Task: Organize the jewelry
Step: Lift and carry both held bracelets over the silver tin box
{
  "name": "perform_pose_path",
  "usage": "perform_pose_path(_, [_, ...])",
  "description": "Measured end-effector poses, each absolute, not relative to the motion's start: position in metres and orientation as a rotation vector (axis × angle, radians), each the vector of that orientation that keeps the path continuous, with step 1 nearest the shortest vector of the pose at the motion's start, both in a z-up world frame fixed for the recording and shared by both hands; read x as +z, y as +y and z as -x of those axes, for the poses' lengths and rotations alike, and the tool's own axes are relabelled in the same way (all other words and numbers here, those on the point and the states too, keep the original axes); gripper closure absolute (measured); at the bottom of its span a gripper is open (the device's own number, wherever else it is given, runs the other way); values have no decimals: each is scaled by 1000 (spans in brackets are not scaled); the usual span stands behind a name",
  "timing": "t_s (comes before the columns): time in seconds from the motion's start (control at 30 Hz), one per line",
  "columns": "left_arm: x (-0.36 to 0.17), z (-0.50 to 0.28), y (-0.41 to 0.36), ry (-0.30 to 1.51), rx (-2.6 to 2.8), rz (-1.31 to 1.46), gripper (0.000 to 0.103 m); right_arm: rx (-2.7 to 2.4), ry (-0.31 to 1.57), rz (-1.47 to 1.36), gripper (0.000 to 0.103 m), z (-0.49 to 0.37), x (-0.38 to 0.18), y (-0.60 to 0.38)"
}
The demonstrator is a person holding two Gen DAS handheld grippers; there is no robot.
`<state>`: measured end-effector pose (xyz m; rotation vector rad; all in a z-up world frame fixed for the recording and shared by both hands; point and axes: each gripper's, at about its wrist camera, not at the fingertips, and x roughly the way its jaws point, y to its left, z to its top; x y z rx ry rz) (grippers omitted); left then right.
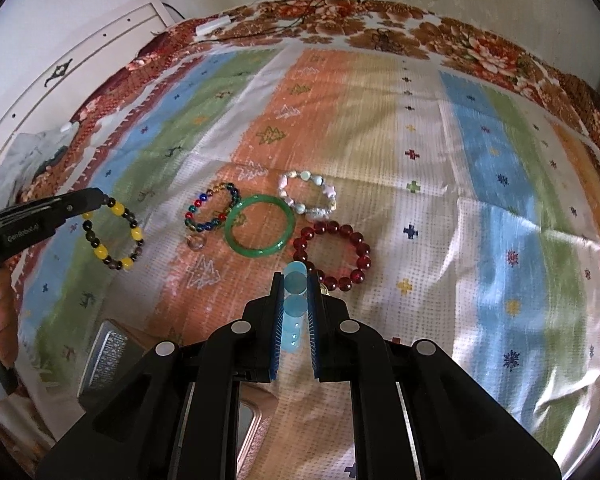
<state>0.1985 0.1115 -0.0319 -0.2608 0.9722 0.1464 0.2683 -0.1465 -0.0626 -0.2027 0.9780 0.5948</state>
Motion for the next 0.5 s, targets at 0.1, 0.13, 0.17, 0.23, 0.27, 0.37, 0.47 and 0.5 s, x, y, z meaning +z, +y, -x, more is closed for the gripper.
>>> perform_pose_path(0.1, [-24, -195, 109, 951, 136, 257, 93, 607, 950, 198, 91, -263, -53, -148])
perform_pose_path(0.13, [-22, -194, 107, 944, 132, 255, 93, 609, 945, 196, 91, -261, -51, -147])
perform_pose_path(0.17, [-19, -192, 106, 935, 126, 253, 93, 615, 937, 195, 91, -259, -47, -148])
perform_pose_path(0.23, [-14, -190, 103, 922, 116, 252, 93, 618, 927, 199, 91, -256, -44, -148])
perform_pose_path(0.27, [-12, -189, 102, 917, 111, 250, 93, 619, 921, 202, 91, -255, -43, -148])
perform_pose_path(0.37, [-7, -186, 98, 903, 107, 240, 93, 624, 913, 205, 91, -252, -40, -149])
perform_pose_path(0.47, [-1, -183, 94, 884, 101, 229, 93, 624, 892, 212, 91, -247, -35, -149])
perform_pose_path(0.5, [1, -182, 93, 878, 100, 224, 93, 625, 889, 213, 91, -246, -34, -149])
